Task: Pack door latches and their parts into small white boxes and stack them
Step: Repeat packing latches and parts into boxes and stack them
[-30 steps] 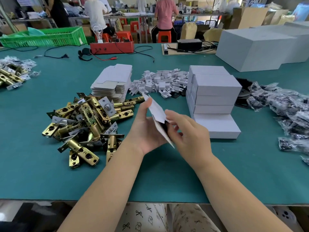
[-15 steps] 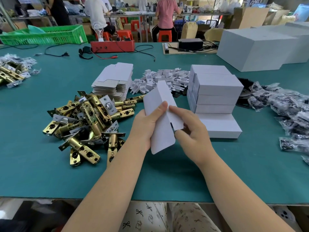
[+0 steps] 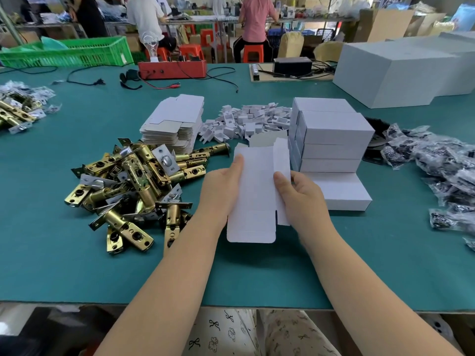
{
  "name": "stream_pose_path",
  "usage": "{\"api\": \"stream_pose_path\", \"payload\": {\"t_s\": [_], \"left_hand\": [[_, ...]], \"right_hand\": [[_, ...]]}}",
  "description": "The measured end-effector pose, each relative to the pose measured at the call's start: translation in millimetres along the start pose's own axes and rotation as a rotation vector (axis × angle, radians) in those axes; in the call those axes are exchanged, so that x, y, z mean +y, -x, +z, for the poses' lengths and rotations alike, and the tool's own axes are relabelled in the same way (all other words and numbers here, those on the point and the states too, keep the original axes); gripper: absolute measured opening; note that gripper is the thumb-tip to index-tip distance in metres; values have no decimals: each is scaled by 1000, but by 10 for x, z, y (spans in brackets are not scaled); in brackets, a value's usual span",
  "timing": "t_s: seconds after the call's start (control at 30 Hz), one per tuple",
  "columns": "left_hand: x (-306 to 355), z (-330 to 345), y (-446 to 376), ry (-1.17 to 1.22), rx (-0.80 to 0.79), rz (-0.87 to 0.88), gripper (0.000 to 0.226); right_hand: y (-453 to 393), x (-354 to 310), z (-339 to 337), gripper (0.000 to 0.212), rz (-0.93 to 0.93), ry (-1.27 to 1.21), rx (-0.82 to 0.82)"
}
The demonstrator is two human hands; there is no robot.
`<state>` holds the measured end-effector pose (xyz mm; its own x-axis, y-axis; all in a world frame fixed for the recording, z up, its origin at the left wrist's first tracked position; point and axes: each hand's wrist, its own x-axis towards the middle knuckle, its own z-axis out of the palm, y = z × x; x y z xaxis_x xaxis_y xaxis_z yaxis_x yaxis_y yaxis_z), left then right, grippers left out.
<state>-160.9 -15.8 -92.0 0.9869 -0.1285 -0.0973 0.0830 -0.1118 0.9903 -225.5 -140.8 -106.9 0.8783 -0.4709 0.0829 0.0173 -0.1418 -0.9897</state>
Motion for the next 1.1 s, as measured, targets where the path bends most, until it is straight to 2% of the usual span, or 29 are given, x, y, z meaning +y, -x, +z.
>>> {"api": "stream_pose_path", "payload": {"t_s": [0.1,0.17,0.27,0.37,0.43,0.57,0.8,0.93,1.03,1.1], "left_hand": [[-9,8,-3,-37,-3,57,43],[-13,15,14,-24,7,78,49],[-17,0,15,-25,-12,104,59],[7,-5,26,-3,-53,54,41],[7,-4,16,23,-66,-3,29],[19,-14,-14,65,-43,-102,38],[18,-19,-27,-34,16,-73,39],[34,-26,-21,136,63,-85,35],[22,-25,-4,241,-117,-141,25],[-7,-23,12,145,-265,-154,22]], "right_hand": [[-15,7,-5,11,17,-27,25],[-16,20,0,12,7,13,45],[-25,37,17,31,6,116,68],[-63,38,1,40,-2,149,103],[-87,36,-11,40,-11,184,95],[-83,28,2,43,-19,295,39],[-53,22,-5,38,60,287,-41],[-16,37,10,34,35,247,-71],[-48,34,-16,28,-11,173,54],[-64,41,-38,22,-44,145,135]]}}
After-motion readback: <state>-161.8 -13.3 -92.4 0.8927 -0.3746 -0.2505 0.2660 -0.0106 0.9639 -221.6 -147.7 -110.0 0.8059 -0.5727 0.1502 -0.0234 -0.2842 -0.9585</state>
